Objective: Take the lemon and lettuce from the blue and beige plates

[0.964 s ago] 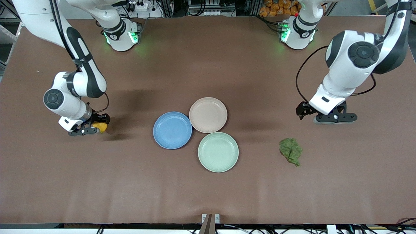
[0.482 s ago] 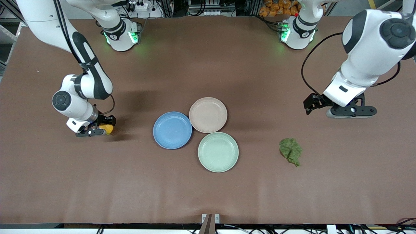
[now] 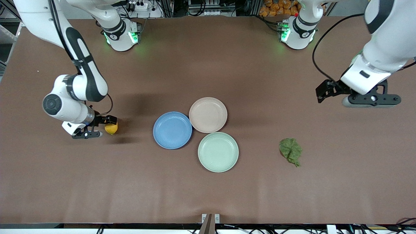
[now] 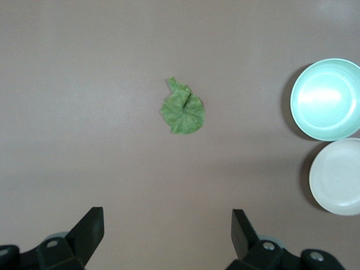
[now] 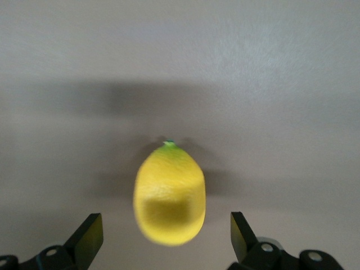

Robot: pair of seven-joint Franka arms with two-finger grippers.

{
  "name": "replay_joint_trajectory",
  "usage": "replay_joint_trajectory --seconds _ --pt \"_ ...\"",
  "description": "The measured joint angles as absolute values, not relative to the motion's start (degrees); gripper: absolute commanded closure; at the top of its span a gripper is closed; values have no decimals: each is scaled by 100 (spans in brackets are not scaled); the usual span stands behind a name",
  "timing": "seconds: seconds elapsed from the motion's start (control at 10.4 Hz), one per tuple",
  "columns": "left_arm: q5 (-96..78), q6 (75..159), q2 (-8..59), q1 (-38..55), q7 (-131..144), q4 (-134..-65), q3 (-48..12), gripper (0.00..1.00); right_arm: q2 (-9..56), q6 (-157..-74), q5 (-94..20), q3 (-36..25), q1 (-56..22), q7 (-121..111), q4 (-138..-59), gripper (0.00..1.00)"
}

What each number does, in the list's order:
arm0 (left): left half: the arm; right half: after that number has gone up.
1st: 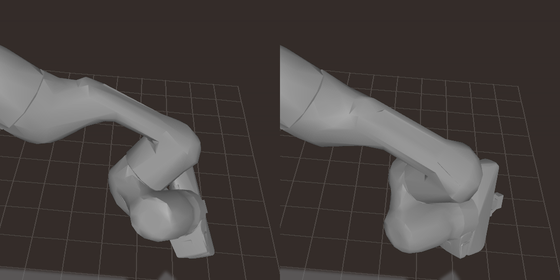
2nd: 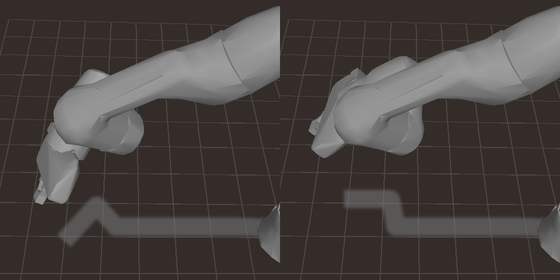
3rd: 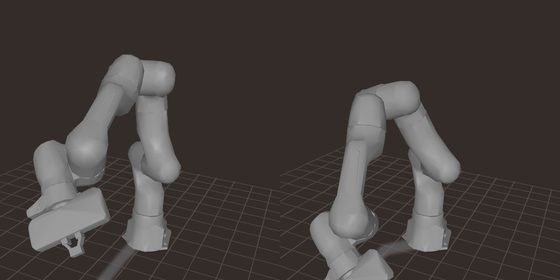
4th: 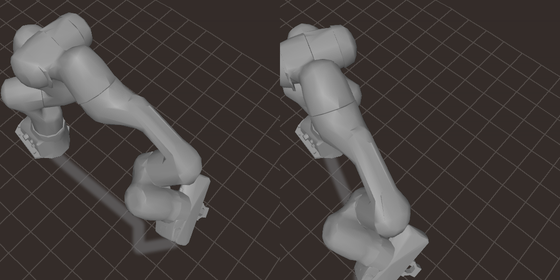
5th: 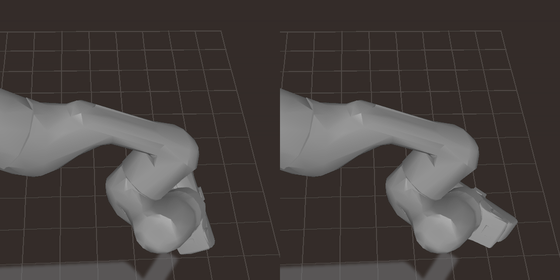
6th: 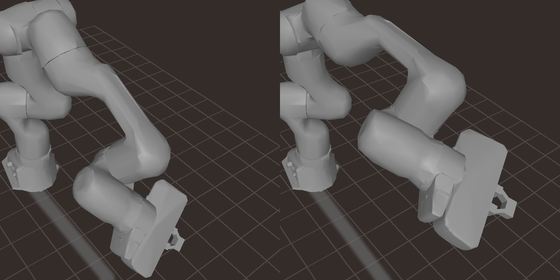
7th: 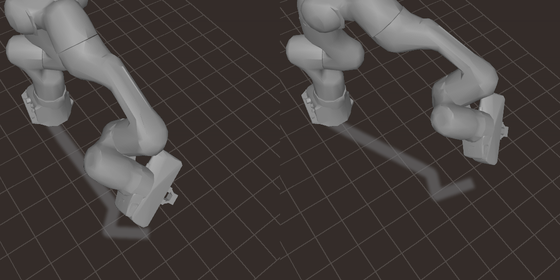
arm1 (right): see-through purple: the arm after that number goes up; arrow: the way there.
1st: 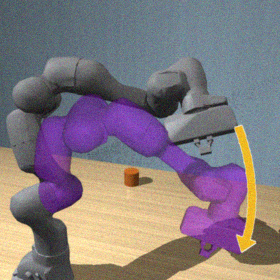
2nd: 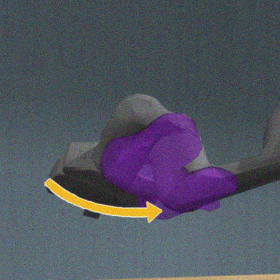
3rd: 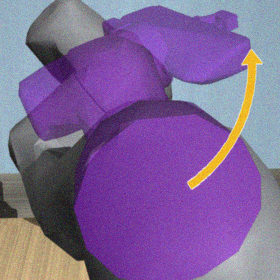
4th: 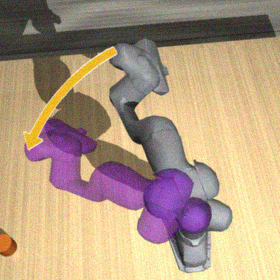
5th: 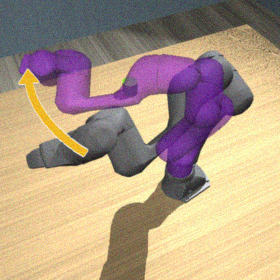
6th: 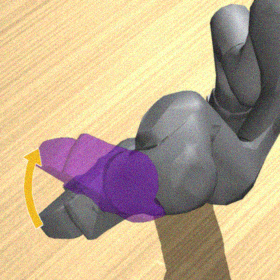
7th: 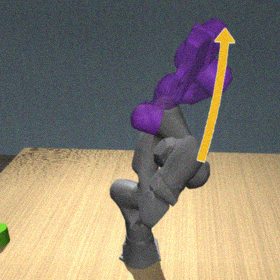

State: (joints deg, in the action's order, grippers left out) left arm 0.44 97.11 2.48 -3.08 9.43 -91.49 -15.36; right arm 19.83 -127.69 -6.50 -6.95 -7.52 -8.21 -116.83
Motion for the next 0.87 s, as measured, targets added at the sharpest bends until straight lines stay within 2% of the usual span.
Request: replay_joint_trajectory --seconds 0.19,0.39,0.67,0.87 --pt "-97 9275 80 -317 730 -9031 -1316 0 1760 -11821 -658 -727 -756 -820 -10904 0" --pt "-97 8999 -81 -325 718 -9027 -1288 0 1519 -11308 -658 -867 -765 -823 -10386 0" --pt "-97 8959 -176 -458 718 -9027 -1274 0 1401 -10419 -658 -1139 -771 -816 -9694 0" --pt "-97 8959 -176 -473 718 -9030 -1267 0 1359 -10109 -658 -1304 -816 -692 -9388 0"
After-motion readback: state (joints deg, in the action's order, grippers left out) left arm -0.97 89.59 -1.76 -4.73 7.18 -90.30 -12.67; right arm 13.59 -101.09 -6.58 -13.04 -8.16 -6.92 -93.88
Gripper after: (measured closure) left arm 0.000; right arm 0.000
